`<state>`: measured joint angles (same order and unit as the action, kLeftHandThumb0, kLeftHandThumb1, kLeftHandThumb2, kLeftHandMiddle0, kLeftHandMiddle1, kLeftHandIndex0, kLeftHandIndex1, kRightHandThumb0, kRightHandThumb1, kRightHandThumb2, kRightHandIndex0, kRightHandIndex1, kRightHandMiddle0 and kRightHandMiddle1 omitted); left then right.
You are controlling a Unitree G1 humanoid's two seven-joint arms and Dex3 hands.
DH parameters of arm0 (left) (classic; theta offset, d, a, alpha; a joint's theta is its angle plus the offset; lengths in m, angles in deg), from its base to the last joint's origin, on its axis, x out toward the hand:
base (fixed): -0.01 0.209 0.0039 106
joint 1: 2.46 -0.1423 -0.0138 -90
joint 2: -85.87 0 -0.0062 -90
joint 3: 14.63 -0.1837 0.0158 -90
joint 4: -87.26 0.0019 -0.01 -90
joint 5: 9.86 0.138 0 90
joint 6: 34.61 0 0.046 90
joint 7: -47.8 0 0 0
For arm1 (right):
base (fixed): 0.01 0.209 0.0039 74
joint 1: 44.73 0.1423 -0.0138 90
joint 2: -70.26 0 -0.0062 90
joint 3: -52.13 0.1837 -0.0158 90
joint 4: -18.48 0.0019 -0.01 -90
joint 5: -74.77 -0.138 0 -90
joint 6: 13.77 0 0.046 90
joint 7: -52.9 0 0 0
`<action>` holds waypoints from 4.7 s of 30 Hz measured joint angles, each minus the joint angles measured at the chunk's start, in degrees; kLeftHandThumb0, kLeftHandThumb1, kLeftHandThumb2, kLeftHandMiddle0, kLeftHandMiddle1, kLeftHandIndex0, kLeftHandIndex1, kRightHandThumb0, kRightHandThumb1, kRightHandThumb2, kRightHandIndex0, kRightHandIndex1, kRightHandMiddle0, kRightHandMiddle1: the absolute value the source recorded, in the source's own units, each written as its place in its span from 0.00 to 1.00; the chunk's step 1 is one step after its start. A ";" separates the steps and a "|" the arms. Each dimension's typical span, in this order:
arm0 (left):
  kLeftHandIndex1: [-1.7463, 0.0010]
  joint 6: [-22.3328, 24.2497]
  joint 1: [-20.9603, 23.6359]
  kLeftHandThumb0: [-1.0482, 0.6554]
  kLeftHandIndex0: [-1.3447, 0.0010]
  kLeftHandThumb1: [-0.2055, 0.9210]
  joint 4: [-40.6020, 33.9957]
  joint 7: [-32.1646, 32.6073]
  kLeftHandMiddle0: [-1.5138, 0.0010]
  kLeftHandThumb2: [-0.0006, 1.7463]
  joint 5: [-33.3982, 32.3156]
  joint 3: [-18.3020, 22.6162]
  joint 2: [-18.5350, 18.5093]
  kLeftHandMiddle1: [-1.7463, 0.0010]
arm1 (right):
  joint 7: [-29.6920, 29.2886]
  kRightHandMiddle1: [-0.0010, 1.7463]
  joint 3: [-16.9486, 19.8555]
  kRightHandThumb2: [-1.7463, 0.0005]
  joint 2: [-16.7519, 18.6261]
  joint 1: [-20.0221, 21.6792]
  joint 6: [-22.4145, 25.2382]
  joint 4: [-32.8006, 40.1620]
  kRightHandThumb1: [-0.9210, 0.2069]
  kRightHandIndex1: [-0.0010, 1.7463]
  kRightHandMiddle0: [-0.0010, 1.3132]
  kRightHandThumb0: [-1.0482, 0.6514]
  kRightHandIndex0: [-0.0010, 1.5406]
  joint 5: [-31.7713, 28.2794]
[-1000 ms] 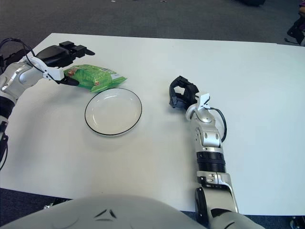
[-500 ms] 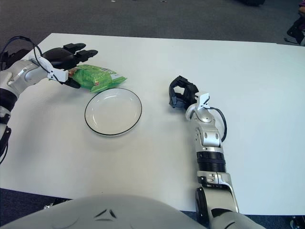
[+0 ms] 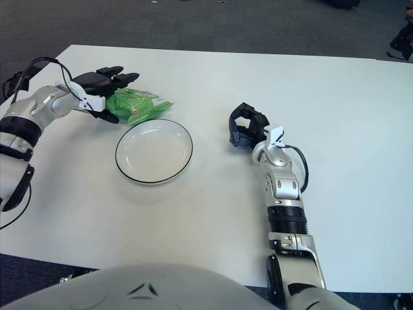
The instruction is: Put the snack into the plate.
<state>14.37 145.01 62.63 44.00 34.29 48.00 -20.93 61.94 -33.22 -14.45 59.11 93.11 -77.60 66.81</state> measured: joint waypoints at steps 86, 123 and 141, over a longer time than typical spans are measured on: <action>0.00 4.21 -12.96 0.93 0.25 0.31 -35.16 20.57 0.51 0.87 -8.86 7.11 -2.39 0.00 | 2.94 1.00 -4.27 0.28 -3.27 -1.14 -3.98 0.22 0.50 1.00 0.44 0.34 0.82 0.80; 0.00 -16.33 -29.14 0.93 0.26 0.32 -39.20 3.82 0.51 0.87 -18.50 11.05 4.53 0.00 | 2.38 1.00 -4.88 0.31 -3.18 -1.02 -3.89 0.39 0.46 1.00 0.42 0.35 0.78 0.85; 0.00 -20.57 -27.61 0.77 0.52 0.46 -37.97 2.93 0.63 0.76 -11.45 8.26 3.85 0.00 | 2.40 1.00 -5.04 0.31 -3.28 -1.25 -3.87 0.35 0.46 1.00 0.42 0.35 0.76 0.91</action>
<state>-6.20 117.40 24.67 46.93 22.85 56.26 -17.09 64.34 -38.26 -17.72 57.86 89.24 -77.24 67.72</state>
